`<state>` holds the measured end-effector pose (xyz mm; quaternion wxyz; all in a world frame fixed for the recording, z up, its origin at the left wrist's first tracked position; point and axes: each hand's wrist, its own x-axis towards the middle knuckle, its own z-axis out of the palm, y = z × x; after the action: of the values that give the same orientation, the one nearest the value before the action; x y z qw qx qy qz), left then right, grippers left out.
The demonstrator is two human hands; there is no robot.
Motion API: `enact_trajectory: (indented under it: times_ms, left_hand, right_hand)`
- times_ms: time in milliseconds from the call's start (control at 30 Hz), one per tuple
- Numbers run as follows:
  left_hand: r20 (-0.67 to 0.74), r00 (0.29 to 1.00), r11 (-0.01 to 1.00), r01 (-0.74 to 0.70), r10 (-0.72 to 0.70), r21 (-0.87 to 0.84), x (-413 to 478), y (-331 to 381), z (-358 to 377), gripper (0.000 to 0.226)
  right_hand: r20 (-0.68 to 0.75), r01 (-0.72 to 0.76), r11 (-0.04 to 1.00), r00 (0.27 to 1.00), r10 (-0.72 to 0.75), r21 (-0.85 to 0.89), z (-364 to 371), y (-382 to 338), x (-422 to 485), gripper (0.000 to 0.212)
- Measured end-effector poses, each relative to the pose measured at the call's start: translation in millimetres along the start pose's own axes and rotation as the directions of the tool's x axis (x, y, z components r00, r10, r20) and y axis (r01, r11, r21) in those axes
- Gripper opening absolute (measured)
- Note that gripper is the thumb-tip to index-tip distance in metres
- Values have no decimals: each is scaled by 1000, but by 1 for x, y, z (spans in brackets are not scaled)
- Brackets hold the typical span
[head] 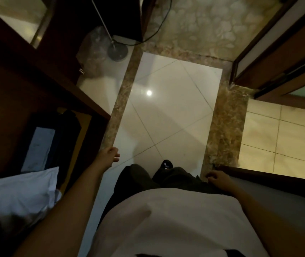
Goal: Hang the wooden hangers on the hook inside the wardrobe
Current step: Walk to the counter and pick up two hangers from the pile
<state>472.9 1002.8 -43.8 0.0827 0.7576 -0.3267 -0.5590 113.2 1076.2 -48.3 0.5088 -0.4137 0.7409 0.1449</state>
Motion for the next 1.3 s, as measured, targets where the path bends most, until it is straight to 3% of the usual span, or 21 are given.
enact_trajectory:
  times_ms: [200, 400, 600, 867, 1033, 1200, 1300]
  left_hand:
    - [67, 997, 989, 21, -31, 146, 12, 6, 15, 20]
    - [194, 979, 937, -6, -66, 350, 48, 28, 16, 22]
    - [211, 976, 948, -15, -55, 318, 118, 123, -10, 15]
    - [244, 962, 894, -214, 122, 394, 198, 294, -37, 21]
    - [338, 926, 837, -314, 167, 448, 233, 393, -16, 21]
    - [320, 903, 843, -397, 287, 364, 260, 509, 28, 22]
    - [317, 907, 858, -382, 276, 344, 273, 555, 53, 17]
  right_hand:
    - [15, -50, 998, 999, 49, 48, -33, 4, 22, 31]
    - [-2, -44, 976, 999, 45, 211, -85, -53, 66, 32]
    - [-90, 112, 965, 992, -94, 235, -170, -148, 120, 30]
    - [-269, 277, 918, 942, -201, 284, -278, -231, 152, 29]
    - [-217, 163, 934, 971, -96, 317, -309, -210, 171, 28]
    - [-89, -19, 949, 995, 50, 315, -342, -166, 200, 28]
    - [-26, -67, 944, 997, 80, 322, -378, -155, 223, 30]
